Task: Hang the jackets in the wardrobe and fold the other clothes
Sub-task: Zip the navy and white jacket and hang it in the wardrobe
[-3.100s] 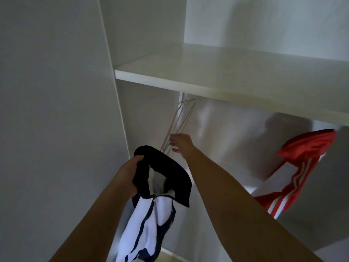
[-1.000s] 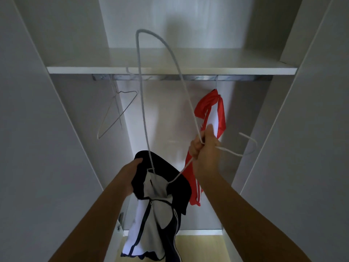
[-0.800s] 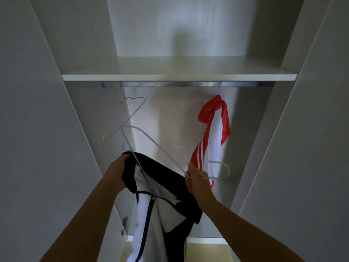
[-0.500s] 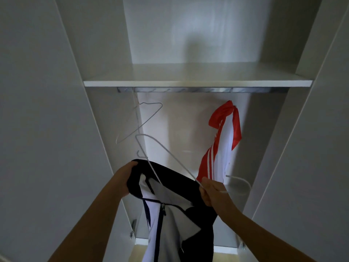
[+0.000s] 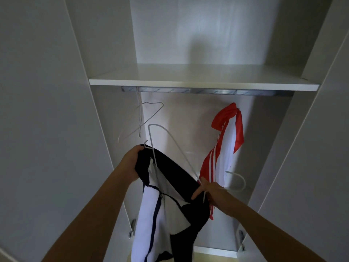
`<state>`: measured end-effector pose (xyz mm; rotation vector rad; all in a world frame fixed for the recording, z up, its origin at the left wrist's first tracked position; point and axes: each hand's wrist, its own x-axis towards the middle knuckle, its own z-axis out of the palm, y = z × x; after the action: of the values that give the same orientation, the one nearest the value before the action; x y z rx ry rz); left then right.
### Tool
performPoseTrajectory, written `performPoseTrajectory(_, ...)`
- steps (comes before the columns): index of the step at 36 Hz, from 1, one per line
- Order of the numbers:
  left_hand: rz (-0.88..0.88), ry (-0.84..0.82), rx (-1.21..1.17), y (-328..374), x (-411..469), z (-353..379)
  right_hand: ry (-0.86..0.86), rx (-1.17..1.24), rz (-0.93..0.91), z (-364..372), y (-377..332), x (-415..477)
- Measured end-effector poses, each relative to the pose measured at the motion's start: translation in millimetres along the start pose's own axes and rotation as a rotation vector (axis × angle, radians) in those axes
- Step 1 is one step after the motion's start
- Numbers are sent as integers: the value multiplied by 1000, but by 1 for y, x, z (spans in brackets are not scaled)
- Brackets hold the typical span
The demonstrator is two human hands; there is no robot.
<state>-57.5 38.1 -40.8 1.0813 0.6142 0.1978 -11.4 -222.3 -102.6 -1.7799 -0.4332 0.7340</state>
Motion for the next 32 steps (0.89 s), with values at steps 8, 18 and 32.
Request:
performPoseTrajectory(8,34,156,127,-12,29,-14,198,37,-153,7,-52,27)
performPoseTrajectory(18,230,367,785,-104,26,-14,262,-143,-135,16,-124,53)
performPoseTrajectory(32,282,-250,1007,-163,-12,66,366,-238,-88,-3,-133,47)
